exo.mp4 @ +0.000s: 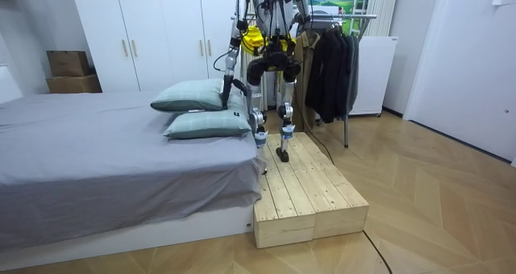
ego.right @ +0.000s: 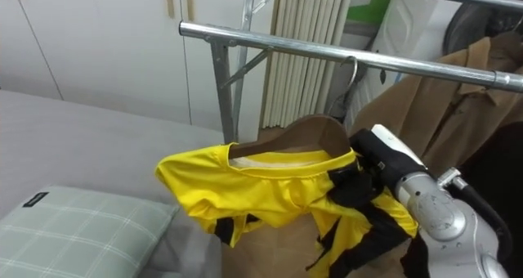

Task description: Hang clothes

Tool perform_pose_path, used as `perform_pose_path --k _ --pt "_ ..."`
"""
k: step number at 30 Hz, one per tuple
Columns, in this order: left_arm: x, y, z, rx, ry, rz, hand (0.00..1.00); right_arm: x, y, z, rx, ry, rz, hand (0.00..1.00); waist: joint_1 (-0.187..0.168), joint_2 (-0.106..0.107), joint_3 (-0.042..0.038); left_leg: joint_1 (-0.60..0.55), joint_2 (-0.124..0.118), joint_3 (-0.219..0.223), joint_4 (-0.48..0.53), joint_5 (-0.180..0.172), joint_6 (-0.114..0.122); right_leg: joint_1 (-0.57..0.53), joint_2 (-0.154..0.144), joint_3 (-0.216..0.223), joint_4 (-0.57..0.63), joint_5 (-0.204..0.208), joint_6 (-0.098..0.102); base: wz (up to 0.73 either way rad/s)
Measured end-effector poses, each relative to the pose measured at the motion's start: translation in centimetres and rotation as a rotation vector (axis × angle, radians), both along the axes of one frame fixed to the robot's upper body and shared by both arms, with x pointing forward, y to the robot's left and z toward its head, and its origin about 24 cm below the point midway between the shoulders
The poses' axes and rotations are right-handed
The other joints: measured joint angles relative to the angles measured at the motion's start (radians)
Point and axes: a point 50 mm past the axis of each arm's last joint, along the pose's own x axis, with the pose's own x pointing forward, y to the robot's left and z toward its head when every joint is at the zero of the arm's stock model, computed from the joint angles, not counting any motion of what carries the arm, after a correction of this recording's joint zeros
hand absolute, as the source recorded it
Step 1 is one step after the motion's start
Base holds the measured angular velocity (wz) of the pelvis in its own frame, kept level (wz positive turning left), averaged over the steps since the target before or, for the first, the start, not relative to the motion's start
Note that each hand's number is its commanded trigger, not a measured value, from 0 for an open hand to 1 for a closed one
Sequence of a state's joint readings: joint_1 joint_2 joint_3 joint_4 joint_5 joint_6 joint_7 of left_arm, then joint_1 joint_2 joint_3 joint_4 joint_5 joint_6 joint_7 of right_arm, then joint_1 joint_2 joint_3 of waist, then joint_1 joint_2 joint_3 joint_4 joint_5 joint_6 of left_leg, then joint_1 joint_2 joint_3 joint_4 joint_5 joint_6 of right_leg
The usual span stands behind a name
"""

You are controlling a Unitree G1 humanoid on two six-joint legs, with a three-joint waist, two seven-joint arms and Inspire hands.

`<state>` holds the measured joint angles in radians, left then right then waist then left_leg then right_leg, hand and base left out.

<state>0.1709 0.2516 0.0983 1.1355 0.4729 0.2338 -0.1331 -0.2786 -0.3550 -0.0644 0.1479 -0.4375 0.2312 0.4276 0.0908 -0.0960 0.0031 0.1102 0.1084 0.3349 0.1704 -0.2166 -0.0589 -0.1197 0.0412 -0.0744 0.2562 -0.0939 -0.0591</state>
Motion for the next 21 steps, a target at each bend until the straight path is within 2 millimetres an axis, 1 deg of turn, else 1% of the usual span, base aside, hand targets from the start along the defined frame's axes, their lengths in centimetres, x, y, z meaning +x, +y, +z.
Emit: perform_pose_path --k 4,7,9,10,13,17,21 --pt "0.0 0.1 0.0 0.000 -0.003 0.003 0.00 0.3 -0.2 -0.4 0.037 0.020 -0.010 1.00 -0.004 -0.004 0.0006 0.004 -0.005 -0.019 0.001 0.000 0.000 -0.001 -0.005 -0.003 0.021 -0.021 0.002 0.10" --pt "0.0 0.1 0.1 0.004 -0.006 0.002 0.00 0.5 -0.3 -0.3 0.069 0.010 -0.020 1.00 -0.005 -0.006 -0.0005 0.005 -0.006 -0.037 0.002 0.000 0.000 0.002 -0.006 -0.006 0.023 -0.029 0.002 0.10" --pt "0.1 0.2 0.1 0.007 -0.011 0.001 0.00 0.9 -0.4 -0.2 0.105 0.008 -0.031 1.00 -0.004 -0.006 -0.0005 0.005 -0.006 -0.040 0.002 0.000 0.000 0.002 -0.006 -0.008 0.023 -0.030 0.002 0.02" --pt "-0.2 0.2 0.1 0.010 -0.003 -0.002 0.00 1.4 -0.6 -0.2 0.119 0.006 -0.045 1.00 0.000 -0.006 -0.0003 0.005 -0.006 -0.040 0.002 0.000 0.000 0.001 -0.006 -0.007 0.024 -0.029 0.002 0.00" --pt "-0.3 0.3 0.1 0.009 -0.017 0.007 0.00 2.1 -1.0 0.0 0.116 -0.011 -0.087 1.00 0.001 -0.008 0.0003 0.004 -0.006 -0.041 0.002 0.000 0.000 0.001 -0.006 -0.007 0.023 -0.030 0.002 0.00" --pt "-0.2 0.3 0.2 0.015 -0.014 -0.019 0.00 2.5 -1.4 0.0 0.107 -0.025 -0.112 1.00 0.004 -0.009 0.0001 0.004 -0.006 -0.042 0.002 0.000 0.000 0.001 -0.006 -0.010 0.022 -0.029 0.002 0.00" --pt "-0.3 0.4 0.4 0.024 -0.030 -0.042 0.00 2.5 -1.9 0.0 0.095 -0.038 -0.136 1.00 0.002 -0.010 0.0003 0.004 -0.008 -0.095 -0.001 0.000 0.000 0.003 -0.006 -0.016 0.027 -0.029 0.001 0.01"
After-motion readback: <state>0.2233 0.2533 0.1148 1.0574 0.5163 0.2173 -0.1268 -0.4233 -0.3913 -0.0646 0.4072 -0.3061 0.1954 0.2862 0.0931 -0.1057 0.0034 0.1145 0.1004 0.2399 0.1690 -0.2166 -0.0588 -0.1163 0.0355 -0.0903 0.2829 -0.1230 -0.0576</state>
